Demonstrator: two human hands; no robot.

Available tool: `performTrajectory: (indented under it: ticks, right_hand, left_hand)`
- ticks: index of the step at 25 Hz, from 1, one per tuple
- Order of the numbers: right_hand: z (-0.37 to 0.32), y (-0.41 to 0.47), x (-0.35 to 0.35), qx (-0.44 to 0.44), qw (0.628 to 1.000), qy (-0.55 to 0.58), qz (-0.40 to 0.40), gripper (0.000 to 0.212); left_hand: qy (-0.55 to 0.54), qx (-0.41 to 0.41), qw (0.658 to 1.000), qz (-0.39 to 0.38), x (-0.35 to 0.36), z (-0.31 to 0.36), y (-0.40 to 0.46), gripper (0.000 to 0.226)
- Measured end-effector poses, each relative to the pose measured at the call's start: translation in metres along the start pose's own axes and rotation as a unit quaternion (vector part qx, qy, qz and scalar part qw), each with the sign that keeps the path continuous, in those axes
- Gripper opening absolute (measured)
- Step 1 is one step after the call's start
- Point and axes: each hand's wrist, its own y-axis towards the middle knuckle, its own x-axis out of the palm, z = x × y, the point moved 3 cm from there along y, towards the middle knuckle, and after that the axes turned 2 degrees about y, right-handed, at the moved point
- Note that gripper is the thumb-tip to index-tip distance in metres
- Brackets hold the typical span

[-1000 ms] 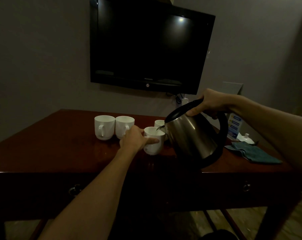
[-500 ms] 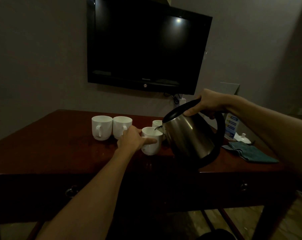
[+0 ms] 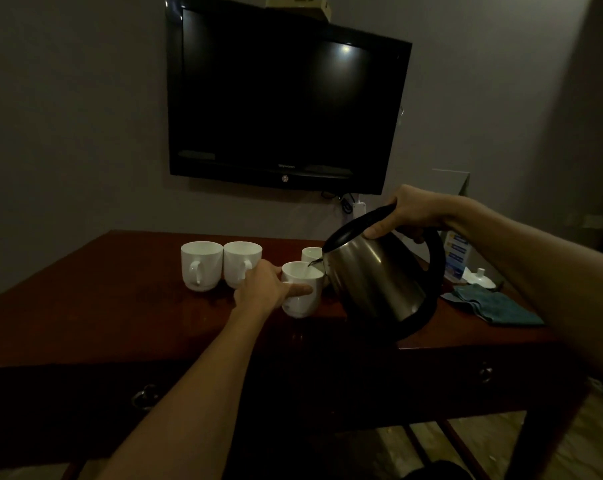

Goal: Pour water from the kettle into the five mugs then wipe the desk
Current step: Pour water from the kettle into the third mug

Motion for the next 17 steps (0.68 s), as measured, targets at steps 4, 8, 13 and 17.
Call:
performTrajectory:
  ticks: [4, 8, 13, 17]
  right_hand:
    - [0.0, 0.0009, 0.0004, -0.003, 1.0, -0.012, 0.006, 0.045]
    - [0.0002, 0.0004, 0.0001, 0.001, 1.0, -0.015, 0.009, 0.049]
    - [-0.0018, -0.0011, 0.0006, -0.003, 1.0, -0.012, 0.007, 0.058]
    - [0.0001, -0.0001, -0.0001, 0.002, 1.0, -0.016, 0.015, 0.051]
  left_hand:
    - [0.004, 0.006, 1.0, -0.001, 0.0005, -0.0017, 0.0017, 0.062]
    - [0.008, 0.007, 1.0, 0.006, 0.001, -0.0019, 0.0031, 0.067]
    - [0.009, 0.004, 1.0, 0.005, -0.0001, -0.0001, 0.0005, 0.065]
    - [0.007, 0.008, 1.0, 0.007, -0.0001, -0.0001, -0.0004, 0.069]
